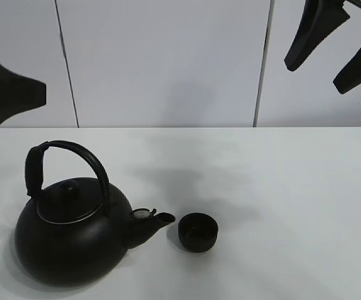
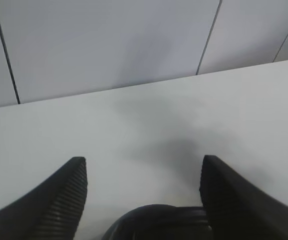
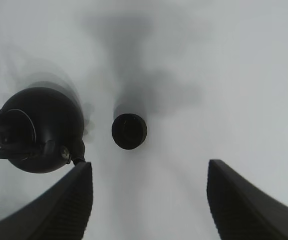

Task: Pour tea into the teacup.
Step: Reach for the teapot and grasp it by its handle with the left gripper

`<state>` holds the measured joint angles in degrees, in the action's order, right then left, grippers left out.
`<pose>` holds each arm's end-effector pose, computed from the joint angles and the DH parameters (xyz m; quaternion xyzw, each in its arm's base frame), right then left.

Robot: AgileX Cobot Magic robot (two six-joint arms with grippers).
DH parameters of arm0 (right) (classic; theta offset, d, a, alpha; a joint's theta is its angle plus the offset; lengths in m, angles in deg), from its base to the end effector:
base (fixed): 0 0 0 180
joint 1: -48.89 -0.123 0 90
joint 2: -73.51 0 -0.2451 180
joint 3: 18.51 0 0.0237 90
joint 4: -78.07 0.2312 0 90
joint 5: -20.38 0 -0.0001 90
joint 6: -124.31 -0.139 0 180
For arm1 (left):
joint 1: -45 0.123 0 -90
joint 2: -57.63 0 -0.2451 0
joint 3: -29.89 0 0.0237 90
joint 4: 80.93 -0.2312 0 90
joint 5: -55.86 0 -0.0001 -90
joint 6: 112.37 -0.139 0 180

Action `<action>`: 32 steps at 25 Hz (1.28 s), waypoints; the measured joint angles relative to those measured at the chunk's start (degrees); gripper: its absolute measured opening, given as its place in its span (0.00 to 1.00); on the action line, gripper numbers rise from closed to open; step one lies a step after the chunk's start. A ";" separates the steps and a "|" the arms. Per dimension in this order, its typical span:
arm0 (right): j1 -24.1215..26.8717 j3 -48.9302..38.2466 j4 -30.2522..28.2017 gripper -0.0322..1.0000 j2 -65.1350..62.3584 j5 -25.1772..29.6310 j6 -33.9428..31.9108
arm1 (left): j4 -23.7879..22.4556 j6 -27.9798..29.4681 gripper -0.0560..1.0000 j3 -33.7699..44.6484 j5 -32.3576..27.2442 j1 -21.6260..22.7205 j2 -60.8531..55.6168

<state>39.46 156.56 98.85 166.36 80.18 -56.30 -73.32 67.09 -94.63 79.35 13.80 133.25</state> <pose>0.2874 0.0910 0.2392 -0.0157 0.9665 0.1866 0.1756 0.2271 -0.1290 0.1838 0.1579 0.7922 -0.1699 0.5644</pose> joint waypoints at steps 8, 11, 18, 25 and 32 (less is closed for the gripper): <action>0.00 0.00 -0.17 0.47 0.00 -0.94 0.00 | -6.40 0.06 0.49 10.42 18.92 0.00 3.89; 0.00 0.00 -0.52 0.47 0.00 -1.07 0.00 | -6.88 0.11 0.49 10.94 21.09 0.00 8.17; 0.00 0.00 -0.80 0.47 0.00 -1.07 0.13 | -6.88 -2.40 0.49 11.00 30.98 0.00 16.01; 0.00 0.00 -0.91 0.47 0.00 -1.17 0.22 | -6.03 -4.91 0.49 11.00 39.47 0.00 25.28; 0.00 0.00 -0.91 0.47 0.00 -1.28 0.60 | 2.31 -5.16 0.49 10.69 41.42 0.00 32.03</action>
<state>39.46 156.56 97.94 166.36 78.90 -55.69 -71.01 61.94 -83.94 120.78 13.80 165.28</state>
